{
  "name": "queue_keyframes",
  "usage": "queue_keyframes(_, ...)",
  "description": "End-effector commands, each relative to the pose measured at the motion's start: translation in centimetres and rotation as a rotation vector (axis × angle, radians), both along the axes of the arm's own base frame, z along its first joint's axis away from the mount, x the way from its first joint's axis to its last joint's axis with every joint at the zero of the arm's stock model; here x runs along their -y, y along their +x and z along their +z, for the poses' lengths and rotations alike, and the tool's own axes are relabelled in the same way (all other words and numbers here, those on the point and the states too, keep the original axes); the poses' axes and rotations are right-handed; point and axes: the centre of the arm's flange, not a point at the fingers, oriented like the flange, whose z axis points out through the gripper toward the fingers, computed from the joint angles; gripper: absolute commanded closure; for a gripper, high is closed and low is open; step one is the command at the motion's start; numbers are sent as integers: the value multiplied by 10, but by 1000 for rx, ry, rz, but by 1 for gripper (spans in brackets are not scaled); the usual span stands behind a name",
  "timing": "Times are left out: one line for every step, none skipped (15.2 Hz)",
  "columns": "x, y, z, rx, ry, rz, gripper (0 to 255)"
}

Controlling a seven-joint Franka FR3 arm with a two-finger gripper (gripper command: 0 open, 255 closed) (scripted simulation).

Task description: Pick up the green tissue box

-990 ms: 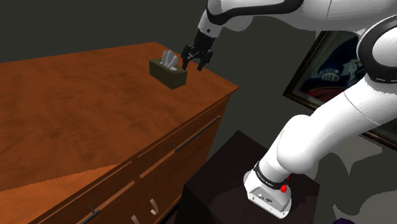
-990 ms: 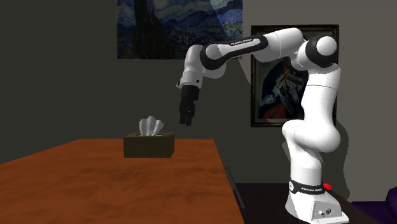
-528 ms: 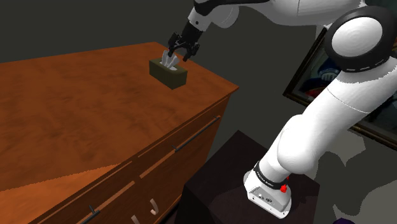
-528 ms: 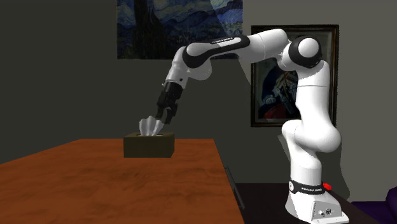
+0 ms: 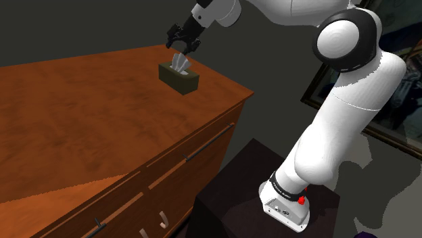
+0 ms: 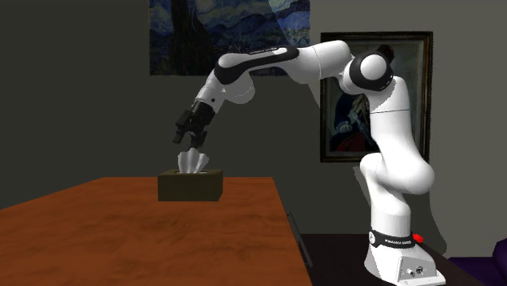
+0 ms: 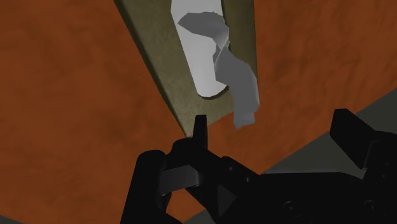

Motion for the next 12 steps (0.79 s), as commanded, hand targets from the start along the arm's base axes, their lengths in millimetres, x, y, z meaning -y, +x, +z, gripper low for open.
queue_keyframes(0,2,-10,4,4,-1,0)
queue_keyframes(0,2,-15,4,4,-1,0)
queue_keyframes(0,2,-20,4,4,-1,0)
queue_keyframes(0,2,-26,4,4,-1,0)
queue_keyframes(0,2,-31,4,4,-1,0)
queue_keyframes(0,2,-34,4,4,-1,0)
queue_keyframes(0,2,-34,4,4,-1,0)
queue_keyframes(0,2,-33,4,4,-1,255)
queue_keyframes(0,2,-34,4,4,-1,255)
queue_keyframes(0,2,-34,4,4,-1,255)
queue_keyframes(0,2,-34,4,4,-1,255)
queue_keyframes(0,2,-34,4,4,-1,255)
